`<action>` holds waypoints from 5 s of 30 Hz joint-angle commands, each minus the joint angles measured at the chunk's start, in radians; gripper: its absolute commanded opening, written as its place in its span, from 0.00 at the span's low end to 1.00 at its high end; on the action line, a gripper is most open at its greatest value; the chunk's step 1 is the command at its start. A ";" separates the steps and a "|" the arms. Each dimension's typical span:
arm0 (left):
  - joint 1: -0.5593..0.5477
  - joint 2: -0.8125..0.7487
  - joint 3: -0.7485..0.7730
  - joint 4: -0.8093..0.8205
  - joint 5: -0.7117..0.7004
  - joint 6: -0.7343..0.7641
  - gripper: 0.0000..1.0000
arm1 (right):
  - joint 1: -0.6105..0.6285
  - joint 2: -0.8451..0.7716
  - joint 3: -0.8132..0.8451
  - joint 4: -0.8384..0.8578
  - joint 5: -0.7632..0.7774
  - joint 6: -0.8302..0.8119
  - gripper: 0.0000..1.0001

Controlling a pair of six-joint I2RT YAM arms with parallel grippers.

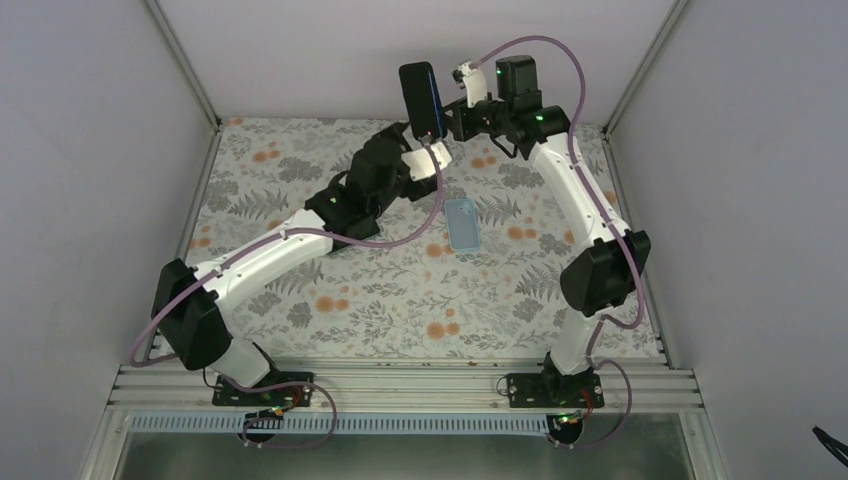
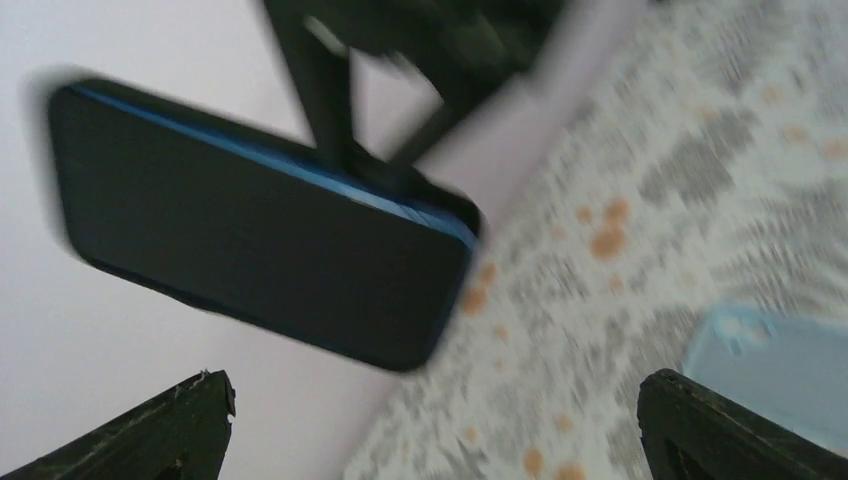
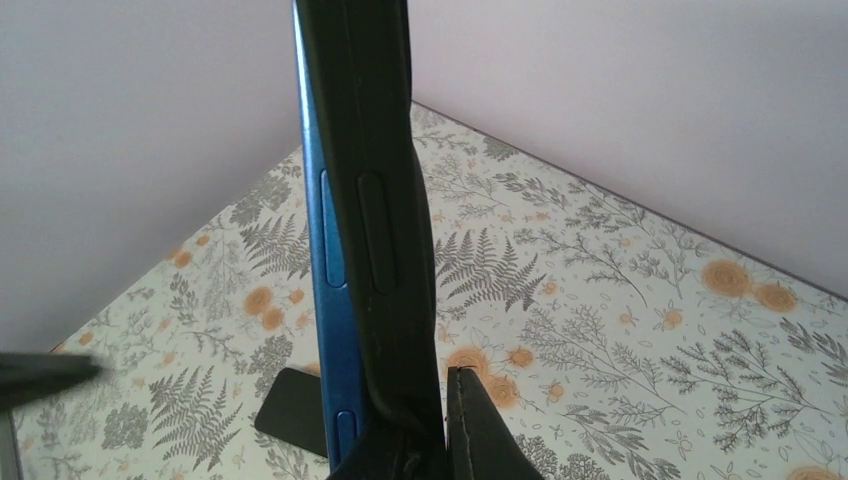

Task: Take the phone out of the phone case
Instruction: Remove the phone case from the phone, then place the phone case at the center of the board.

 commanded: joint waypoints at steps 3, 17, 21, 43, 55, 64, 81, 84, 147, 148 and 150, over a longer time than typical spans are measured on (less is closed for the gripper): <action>0.004 0.065 0.094 0.166 0.000 -0.072 1.00 | -0.007 0.007 0.049 0.110 0.031 0.067 0.03; 0.088 0.146 0.182 0.149 0.030 -0.169 1.00 | -0.007 -0.044 0.023 0.127 -0.002 0.098 0.03; 0.089 0.147 0.190 0.150 0.010 -0.164 1.00 | -0.007 -0.050 0.010 0.129 -0.038 0.090 0.03; 0.053 0.256 0.166 0.605 -0.384 0.108 0.98 | -0.007 -0.063 0.008 0.118 -0.075 0.087 0.03; 0.040 0.417 0.009 1.624 -0.451 0.753 0.88 | -0.006 -0.096 -0.162 0.149 -0.126 0.077 0.03; 0.033 0.466 0.052 1.749 -0.437 0.822 0.74 | -0.006 -0.126 -0.284 0.149 -0.206 0.003 0.03; -0.007 0.530 0.117 1.765 -0.400 0.849 0.36 | 0.002 -0.145 -0.371 0.113 -0.305 -0.057 0.03; -0.017 0.544 0.136 1.772 -0.394 0.862 0.25 | 0.002 -0.137 -0.369 0.103 -0.322 -0.061 0.03; -0.309 0.554 -0.792 1.932 -0.565 1.101 0.02 | -0.465 -0.183 -0.797 -0.352 0.067 -0.560 0.04; -0.314 0.569 -0.790 1.927 -0.563 1.092 0.03 | -0.468 -0.183 -0.793 -0.354 0.071 -0.560 0.06; -0.322 0.587 -0.788 1.879 -0.560 1.069 0.04 | -0.476 -0.183 -0.784 -0.366 0.080 -0.564 0.11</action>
